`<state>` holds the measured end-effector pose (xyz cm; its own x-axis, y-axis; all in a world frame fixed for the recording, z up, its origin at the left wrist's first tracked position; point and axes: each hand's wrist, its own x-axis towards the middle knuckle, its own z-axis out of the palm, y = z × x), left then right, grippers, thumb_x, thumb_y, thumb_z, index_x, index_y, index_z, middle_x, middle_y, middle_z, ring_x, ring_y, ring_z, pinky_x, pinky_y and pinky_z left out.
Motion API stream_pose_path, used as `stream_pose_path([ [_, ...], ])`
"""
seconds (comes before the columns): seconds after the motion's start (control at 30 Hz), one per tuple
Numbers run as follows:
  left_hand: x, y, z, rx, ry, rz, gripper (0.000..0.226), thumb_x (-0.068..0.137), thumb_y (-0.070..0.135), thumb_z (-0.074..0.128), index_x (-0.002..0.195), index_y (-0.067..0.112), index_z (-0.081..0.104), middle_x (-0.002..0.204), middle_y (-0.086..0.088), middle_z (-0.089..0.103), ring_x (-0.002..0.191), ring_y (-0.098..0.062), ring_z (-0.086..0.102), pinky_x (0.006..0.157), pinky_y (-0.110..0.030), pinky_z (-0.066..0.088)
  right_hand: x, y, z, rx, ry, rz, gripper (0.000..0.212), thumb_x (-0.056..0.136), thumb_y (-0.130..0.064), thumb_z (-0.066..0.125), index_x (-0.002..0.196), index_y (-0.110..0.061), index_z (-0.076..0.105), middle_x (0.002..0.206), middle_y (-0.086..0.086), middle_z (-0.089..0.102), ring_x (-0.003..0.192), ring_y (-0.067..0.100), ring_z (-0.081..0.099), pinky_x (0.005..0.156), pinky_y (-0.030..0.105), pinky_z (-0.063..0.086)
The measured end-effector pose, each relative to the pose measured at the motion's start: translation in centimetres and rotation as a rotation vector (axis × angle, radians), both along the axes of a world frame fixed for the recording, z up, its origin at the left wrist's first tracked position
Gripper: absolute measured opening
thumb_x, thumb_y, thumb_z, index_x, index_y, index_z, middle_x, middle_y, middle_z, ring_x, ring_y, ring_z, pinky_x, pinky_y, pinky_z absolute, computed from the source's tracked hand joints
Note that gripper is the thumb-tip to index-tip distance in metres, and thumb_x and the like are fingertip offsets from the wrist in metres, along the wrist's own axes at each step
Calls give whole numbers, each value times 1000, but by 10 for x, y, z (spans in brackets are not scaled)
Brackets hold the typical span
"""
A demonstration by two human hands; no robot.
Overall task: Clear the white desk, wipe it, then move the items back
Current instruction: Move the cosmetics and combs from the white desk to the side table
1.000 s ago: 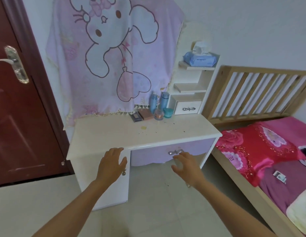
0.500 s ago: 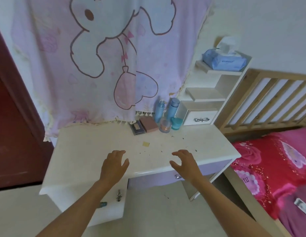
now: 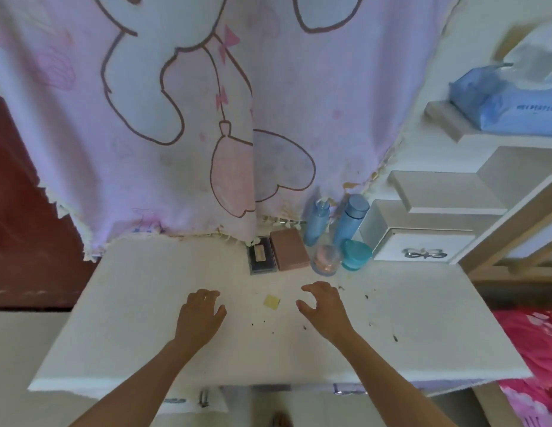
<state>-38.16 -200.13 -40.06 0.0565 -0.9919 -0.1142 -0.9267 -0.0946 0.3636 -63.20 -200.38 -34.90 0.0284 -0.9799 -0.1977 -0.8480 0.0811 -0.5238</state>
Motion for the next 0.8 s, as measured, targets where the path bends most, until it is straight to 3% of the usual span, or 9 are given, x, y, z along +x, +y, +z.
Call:
stream_pose_path([
  [0.13, -22, -17, -6, 53, -44, 100, 39, 92, 30, 46, 128, 14, 48, 134, -5, 46, 123, -23, 39, 95, -31, 36, -3, -37, -14, 66, -45, 87, 41, 90, -35, 52, 128, -20, 48, 139, -1, 42, 129, 16, 34, 106, 24, 25],
  [0.3, -29, -11, -14, 29, -45, 176, 34, 81, 13, 62, 114, 3, 60, 127, -16, 54, 115, -37, 49, 87, -45, 45, 4, -73, -28, 67, -29, 177, 40, 91, -34, 50, 127, -18, 48, 137, 2, 42, 127, 20, 34, 101, 27, 28],
  [0.4, -31, -8, -10, 13, -67, 139, 31, 70, 14, 64, 98, 1, 67, 108, -18, 65, 93, -39, 63, 67, -47, 53, 13, -91, -30, 47, -16, 160, 39, 91, -33, 49, 126, -16, 48, 135, 7, 41, 125, 26, 34, 100, 31, 30],
  [0.47, -33, -7, -5, 27, -115, 134, 35, 71, 24, 48, 90, 4, 68, 100, -15, 68, 83, -35, 67, 57, -41, 54, 20, -101, -31, 24, 35, 134, 43, 91, -35, 49, 129, -15, 44, 135, 12, 38, 124, 30, 34, 101, 35, 31],
  [0.53, -35, -7, -5, 42, -135, 131, 44, 70, 29, 37, 90, 6, 68, 99, -14, 69, 83, -32, 68, 56, -39, 55, 24, -110, -32, 21, 98, 118, 48, 91, -37, 48, 133, -17, 39, 140, 15, 31, 128, 34, 28, 105, 38, 27],
  [0.8, -34, -6, -3, 95, -105, 143, 46, 73, 29, 36, 94, 6, 69, 103, -13, 68, 90, -29, 68, 64, -39, 56, 40, -129, -41, 61, 228, 38, 59, 88, -40, 52, 135, -12, 32, 148, 23, 15, 137, 37, 17, 111, 42, 20],
])
